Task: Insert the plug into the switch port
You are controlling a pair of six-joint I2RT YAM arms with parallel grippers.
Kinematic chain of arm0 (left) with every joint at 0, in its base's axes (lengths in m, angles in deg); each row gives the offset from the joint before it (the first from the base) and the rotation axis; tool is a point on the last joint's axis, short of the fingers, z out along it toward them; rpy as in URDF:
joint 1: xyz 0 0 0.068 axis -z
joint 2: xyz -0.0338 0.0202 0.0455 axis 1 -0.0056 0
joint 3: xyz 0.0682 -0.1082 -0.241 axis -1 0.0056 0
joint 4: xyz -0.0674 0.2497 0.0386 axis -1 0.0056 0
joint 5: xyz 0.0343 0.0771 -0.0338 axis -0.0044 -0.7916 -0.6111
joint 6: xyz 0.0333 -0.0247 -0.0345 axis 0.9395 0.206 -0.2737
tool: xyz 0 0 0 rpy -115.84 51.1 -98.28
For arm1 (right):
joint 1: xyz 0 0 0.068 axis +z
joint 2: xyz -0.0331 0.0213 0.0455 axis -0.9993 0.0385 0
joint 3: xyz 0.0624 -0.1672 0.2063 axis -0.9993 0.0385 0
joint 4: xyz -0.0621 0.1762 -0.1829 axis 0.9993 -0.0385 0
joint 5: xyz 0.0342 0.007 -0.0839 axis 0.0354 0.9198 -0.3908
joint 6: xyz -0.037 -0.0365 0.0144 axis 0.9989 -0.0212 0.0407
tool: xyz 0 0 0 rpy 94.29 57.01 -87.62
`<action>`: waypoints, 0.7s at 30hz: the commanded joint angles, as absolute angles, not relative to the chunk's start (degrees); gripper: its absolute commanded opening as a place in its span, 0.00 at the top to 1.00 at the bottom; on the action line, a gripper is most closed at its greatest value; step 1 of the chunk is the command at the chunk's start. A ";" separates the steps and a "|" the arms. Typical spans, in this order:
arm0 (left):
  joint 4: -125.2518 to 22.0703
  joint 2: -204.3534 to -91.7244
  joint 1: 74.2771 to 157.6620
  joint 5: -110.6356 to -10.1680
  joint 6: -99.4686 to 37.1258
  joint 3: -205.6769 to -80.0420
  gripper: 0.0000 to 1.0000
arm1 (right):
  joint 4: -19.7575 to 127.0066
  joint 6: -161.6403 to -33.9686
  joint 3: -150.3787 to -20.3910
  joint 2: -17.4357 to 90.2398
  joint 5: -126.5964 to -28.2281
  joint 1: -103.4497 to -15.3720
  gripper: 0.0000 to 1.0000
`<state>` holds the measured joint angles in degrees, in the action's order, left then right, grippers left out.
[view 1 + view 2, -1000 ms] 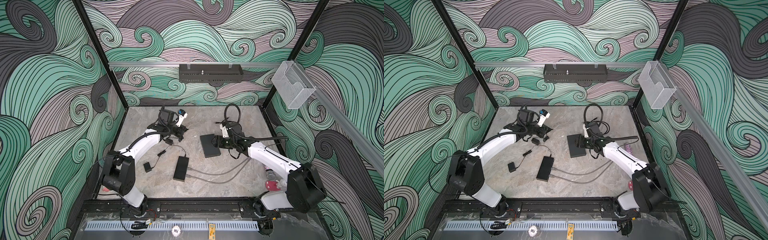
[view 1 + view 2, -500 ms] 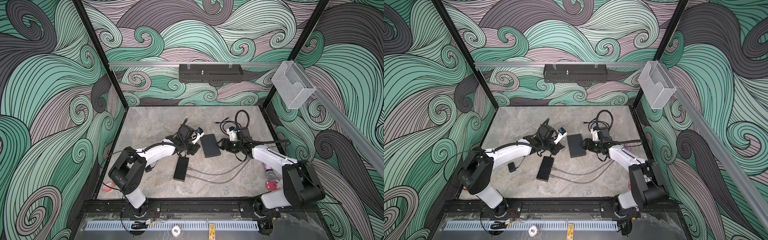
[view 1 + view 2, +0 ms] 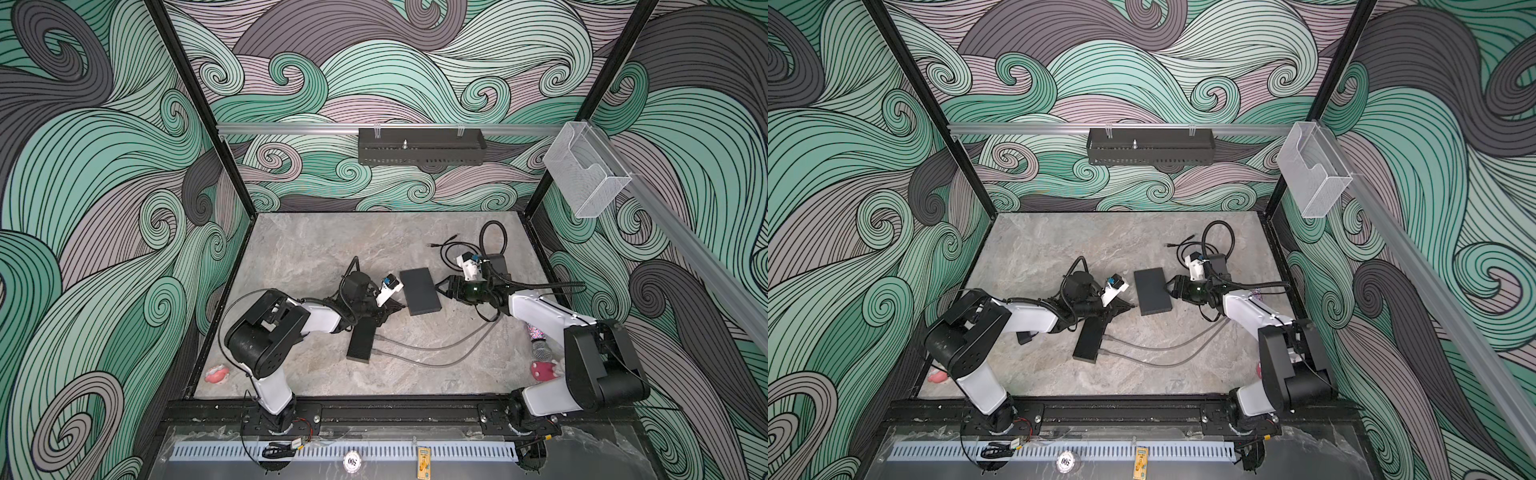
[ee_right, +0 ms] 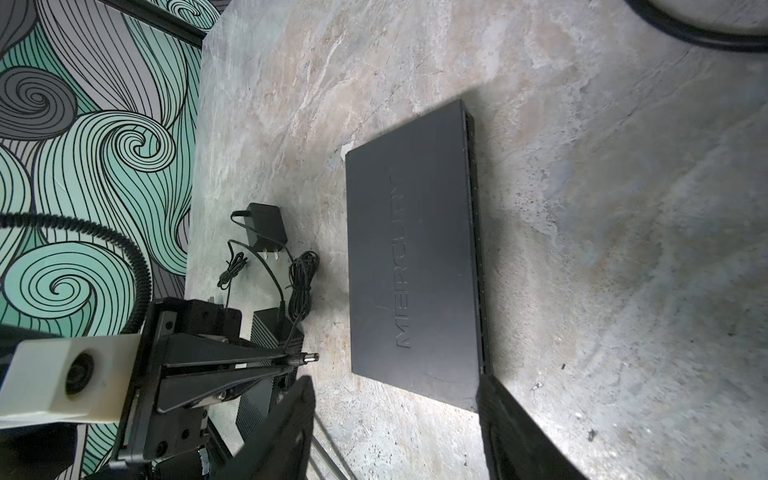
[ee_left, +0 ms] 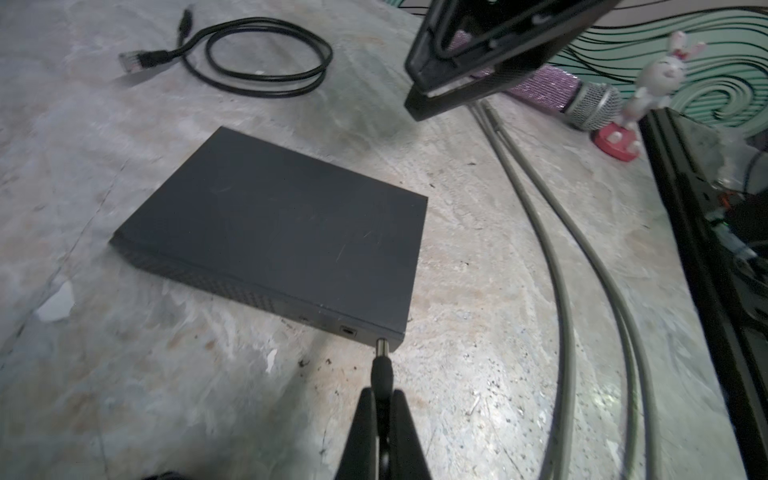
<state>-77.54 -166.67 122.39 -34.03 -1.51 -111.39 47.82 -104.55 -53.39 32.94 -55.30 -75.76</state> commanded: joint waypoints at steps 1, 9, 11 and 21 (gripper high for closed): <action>-79.93 -167.53 120.85 -22.42 10.69 -112.12 1.00 | 43.80 -100.19 -56.98 33.84 -54.02 -76.79 0.38; -51.74 -162.93 119.47 -26.22 22.82 -119.88 1.00 | 40.66 -98.29 -59.84 35.20 -57.10 -76.90 0.40; -48.98 -161.67 119.86 -30.97 25.42 -119.55 1.00 | 40.11 -98.68 -60.63 36.24 -55.72 -76.90 0.40; -67.59 -157.04 119.92 -19.95 17.05 -111.75 1.00 | 47.08 -99.58 -56.34 34.44 -40.16 -69.73 0.52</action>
<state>-59.71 -160.48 119.59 -26.59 19.72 -113.71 42.53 -98.96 -59.09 36.54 -49.47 -71.89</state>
